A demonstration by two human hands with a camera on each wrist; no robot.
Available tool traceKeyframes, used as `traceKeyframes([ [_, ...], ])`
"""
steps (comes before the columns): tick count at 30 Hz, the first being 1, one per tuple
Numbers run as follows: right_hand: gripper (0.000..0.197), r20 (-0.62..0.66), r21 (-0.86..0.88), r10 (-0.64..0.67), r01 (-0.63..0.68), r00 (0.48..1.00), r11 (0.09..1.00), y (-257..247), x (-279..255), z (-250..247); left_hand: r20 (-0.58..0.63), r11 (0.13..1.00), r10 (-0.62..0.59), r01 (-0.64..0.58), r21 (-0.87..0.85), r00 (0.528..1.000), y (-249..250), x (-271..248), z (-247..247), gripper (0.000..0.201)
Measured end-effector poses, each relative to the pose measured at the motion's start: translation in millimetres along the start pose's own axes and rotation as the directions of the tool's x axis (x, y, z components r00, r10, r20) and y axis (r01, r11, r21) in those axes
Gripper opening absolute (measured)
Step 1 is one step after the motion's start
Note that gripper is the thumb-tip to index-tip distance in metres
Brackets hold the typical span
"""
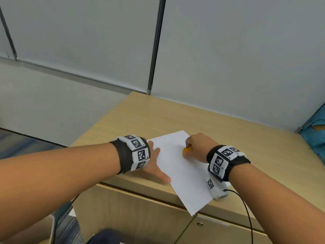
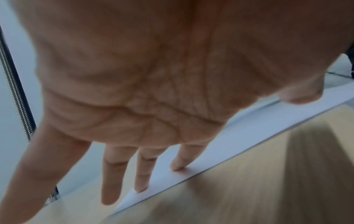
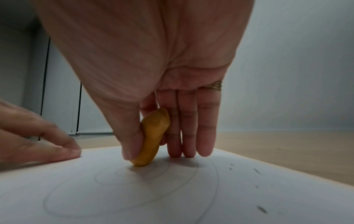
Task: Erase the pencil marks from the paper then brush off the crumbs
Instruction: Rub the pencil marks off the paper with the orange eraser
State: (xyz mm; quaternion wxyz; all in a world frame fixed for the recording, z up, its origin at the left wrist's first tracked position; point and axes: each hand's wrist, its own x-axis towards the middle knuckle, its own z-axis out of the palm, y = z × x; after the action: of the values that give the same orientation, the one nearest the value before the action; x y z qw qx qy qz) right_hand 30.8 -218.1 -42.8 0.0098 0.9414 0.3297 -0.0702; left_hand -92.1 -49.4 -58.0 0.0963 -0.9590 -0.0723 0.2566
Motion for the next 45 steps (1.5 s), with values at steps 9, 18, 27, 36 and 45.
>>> traceKeyframes([
  [9,0.02,0.003,-0.036,-0.074,0.074,0.997,0.997,-1,-4,-2,-0.131,0.979,0.168,-0.18,-0.09,0.977,-42,19,-44,0.051],
  [18,0.012,0.014,-0.065,-0.153,0.153,0.988,0.986,7,-2,-1,-0.134,0.927,0.364,-0.372,-0.039,0.922,-52,56,-44,0.061],
  [27,0.023,0.05,-0.035,-0.233,0.235,0.971,0.971,3,1,-12,-0.024,0.921,0.389,-0.389,-0.024,0.921,-55,64,-26,0.109],
  [36,0.025,0.153,0.075,-0.453,0.447,0.878,0.891,-60,11,-4,0.016,0.937,0.347,-0.346,-0.042,0.938,-46,56,-22,0.131],
  [45,0.025,0.071,0.041,-0.374,0.372,0.925,0.927,-59,28,-12,-0.029,0.919,0.389,-0.39,-0.061,0.921,-40,47,-27,0.114],
])
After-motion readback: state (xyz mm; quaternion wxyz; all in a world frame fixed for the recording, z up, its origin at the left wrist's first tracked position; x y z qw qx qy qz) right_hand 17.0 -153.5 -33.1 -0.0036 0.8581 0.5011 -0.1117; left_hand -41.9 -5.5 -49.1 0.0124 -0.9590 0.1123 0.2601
